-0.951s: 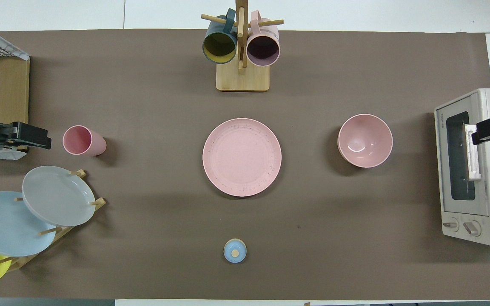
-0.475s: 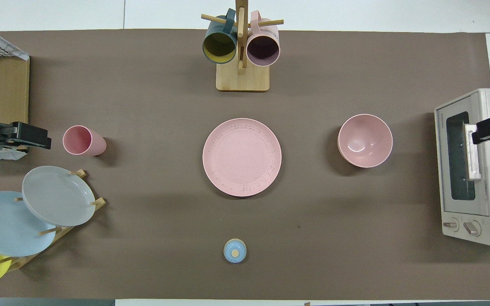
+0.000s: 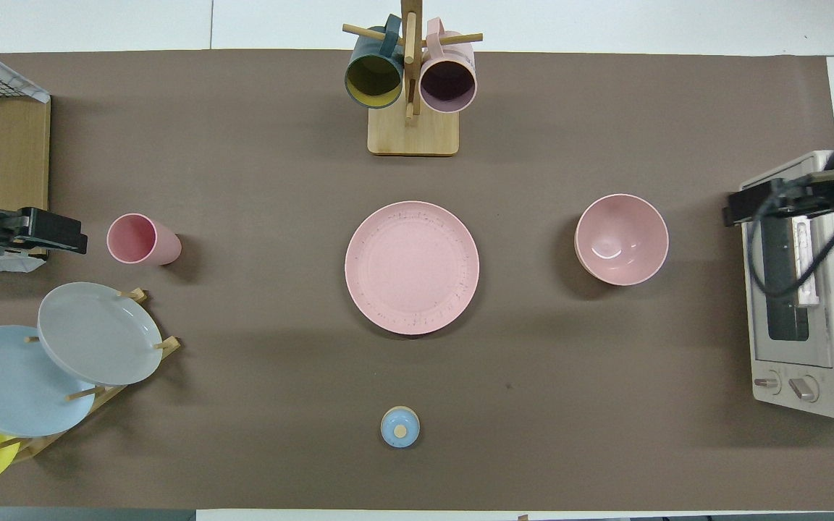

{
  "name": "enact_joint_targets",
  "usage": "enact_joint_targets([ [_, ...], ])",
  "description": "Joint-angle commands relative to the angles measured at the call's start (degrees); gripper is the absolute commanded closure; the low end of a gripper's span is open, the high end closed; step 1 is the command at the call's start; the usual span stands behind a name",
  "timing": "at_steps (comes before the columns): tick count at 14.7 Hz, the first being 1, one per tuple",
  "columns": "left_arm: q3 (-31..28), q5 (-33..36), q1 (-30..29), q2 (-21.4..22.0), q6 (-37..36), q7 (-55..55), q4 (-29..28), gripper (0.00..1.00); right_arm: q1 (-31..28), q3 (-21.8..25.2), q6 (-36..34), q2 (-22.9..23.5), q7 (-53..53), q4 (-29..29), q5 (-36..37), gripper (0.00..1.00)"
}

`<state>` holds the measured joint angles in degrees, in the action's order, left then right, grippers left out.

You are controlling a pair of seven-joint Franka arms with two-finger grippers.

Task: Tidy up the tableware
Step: 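Reach the right gripper toward the pink bowl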

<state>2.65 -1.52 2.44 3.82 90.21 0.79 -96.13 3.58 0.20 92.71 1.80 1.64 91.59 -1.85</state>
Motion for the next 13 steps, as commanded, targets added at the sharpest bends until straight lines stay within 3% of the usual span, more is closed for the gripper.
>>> enact_joint_targets([
  [1,0.43,0.99,-0.51,0.83,-0.74,0.35,-0.29,0.00,5.62,-1.70,8.76,5.30,-7.41,2.19,-0.62,0.00],
  [3,0.43,0.99,-0.51,0.83,-0.65,0.35,-0.29,0.00,7.92,-1.70,14.92,8.91,-9.28,4.11,-0.62,0.00],
  [6,0.43,0.99,-0.51,0.83,-0.65,0.35,-0.29,0.00,10.47,-1.70,30.90,7.44,-10.43,18.40,-0.44,0.00],
  [10,0.43,0.99,-0.51,0.83,-0.74,0.35,-0.29,0.00,10.48,-1.61,33.76,9.45,-10.60,20.73,0.97,0.00],
  [13,0.43,0.99,-0.51,0.83,-0.91,0.44,-0.29,0.00,10.74,-1.52,33.58,11.21,-11.39,21.00,1.23,0.07],
])
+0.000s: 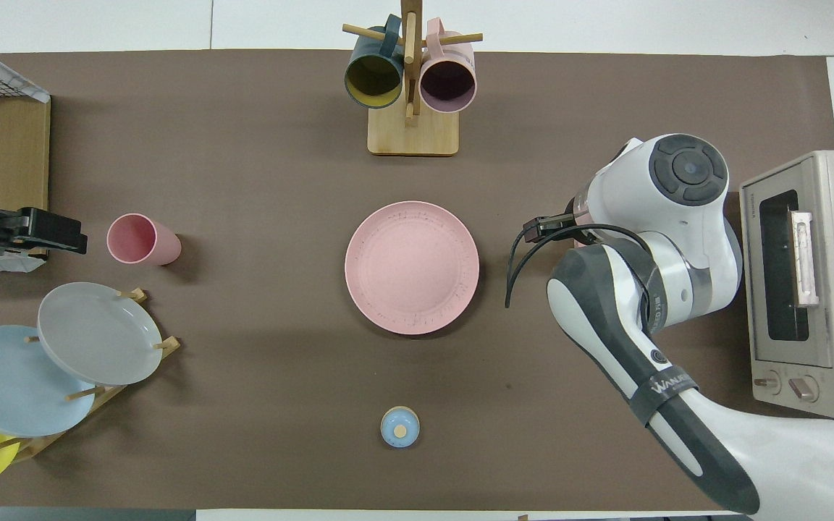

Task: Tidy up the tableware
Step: 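Reach the right gripper toward the pink bowl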

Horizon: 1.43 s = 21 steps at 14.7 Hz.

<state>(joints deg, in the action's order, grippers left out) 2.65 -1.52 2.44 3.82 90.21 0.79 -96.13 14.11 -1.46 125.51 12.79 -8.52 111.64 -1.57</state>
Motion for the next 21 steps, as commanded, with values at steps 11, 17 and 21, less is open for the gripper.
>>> enact_joint_targets([
  [11,0.43,0.99,-0.51,0.83,-0.83,0.62,-0.29,0.00,-0.66,0.14,2.11,1.80,-1.76,3.58,7.37,0.57],
  [17,0.43,0.99,-0.51,0.92,-0.56,0.44,-0.29,0.00,0.30,0.14,-0.25,2.23,-1.67,1.84,9.31,1.00],
  [21,0.25,0.99,-0.60,0.92,-0.39,0.53,-0.37,0.00,6.17,-0.04,-12.79,6.61,-5.25,-12.89,9.31,1.00],
])
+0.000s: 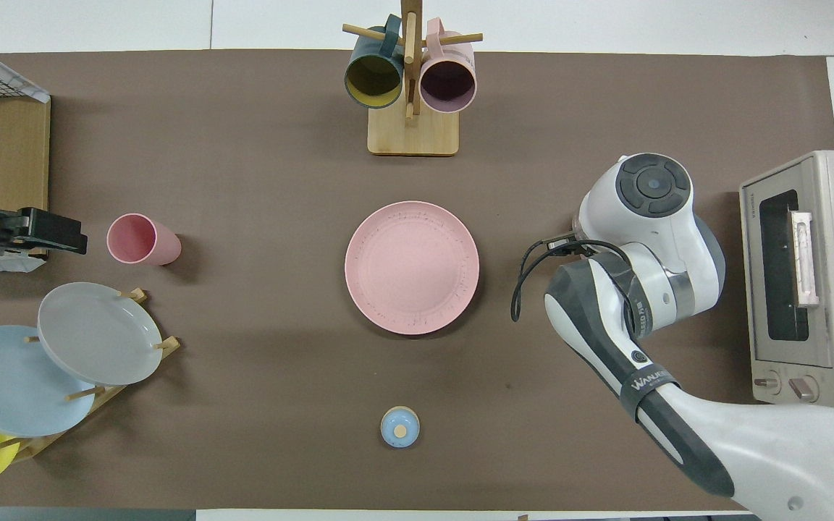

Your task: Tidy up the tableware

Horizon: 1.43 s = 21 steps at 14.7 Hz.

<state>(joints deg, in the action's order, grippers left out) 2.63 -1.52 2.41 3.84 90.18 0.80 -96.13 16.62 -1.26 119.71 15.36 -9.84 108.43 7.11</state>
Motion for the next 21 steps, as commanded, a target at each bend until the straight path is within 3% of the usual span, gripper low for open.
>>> enact_joint_targets([
  [1,0.27,0.99,-0.57,0.81,0.08,0.78,-0.46,0.00,6.38,-0.24,-10.69,6.59,-7.35,-15.29,0.54,1.00],
  [3,0.36,0.90,-0.65,0.03,2.54,0.78,-1.34,0.00,12.79,-0.15,-15.46,11.60,-16.48,-24.63,0.71,1.00],
  [6,0.45,0.38,-0.48,-4.19,8.50,0.78,-4.14,0.00,19.57,-0.23,-16.00,16.79,-27.12,-31.59,0.54,1.00],
  [9,0.45,0.20,0.31,-6.65,17.62,2.27,-11.68,0.00,22.22,-0.32,-12.51,17.42,-32.52,-31.88,0.19,1.00],
  [11,0.53,0.20,0.40,-5.61,24.58,4.03,-19.33,0.00,23.19,-0.59,-8.72,17.33,-32.79,-29.43,0.27,1.00],
  [13,0.53,-0.85,0.40,-6.39,26.10,4.12,-20.50,0.00,23.45,-0.50,-5.38,16.98,-32.79,-26.96,0.54,1.00],
  [21,0.53,-2.26,0.40,-10.08,31.81,3.51,-20.50,0.00,24.77,-0.67,-4.58,18.65,-34.10,-26.60,1.95,1.00],
])
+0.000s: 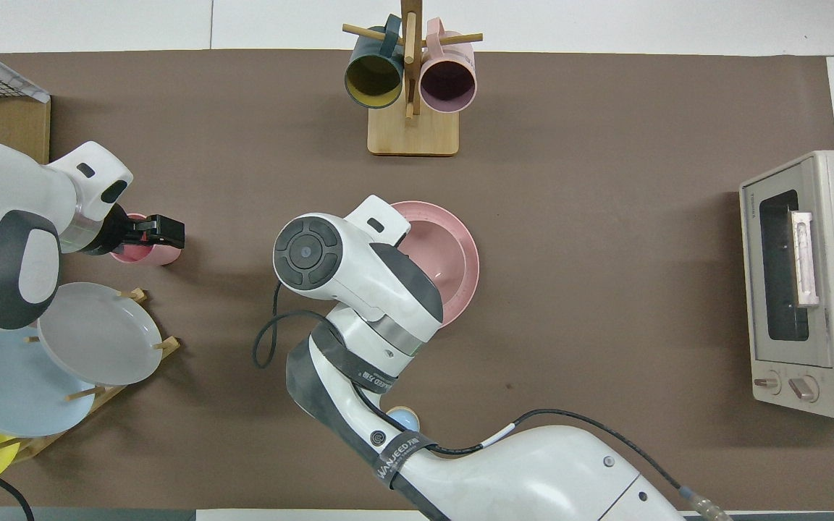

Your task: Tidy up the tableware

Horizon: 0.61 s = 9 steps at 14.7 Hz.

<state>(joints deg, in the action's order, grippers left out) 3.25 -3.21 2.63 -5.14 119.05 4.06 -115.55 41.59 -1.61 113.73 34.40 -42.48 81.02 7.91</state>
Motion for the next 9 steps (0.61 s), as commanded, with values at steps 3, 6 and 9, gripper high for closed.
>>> enact_joint_targets([
  [3,-0.08,-0.57,-0.17,-1.19,3.21,-0.02,-0.99,0.00,-0.54,-0.41,1.49,-0.30,-1.47,0.89,0.35,1.00],
  [6,-0.17,-0.57,0.09,-1.45,3.91,-0.11,-1.43,0.00,-0.37,-0.41,1.66,-0.30,-1.64,1.59,-0.79,1.00],
  [9,-0.17,-0.57,0.09,-1.45,6.97,-0.72,-3.89,0.11,-0.19,-0.41,2.19,-0.30,-1.82,1.77,-2.62,1.00],
])
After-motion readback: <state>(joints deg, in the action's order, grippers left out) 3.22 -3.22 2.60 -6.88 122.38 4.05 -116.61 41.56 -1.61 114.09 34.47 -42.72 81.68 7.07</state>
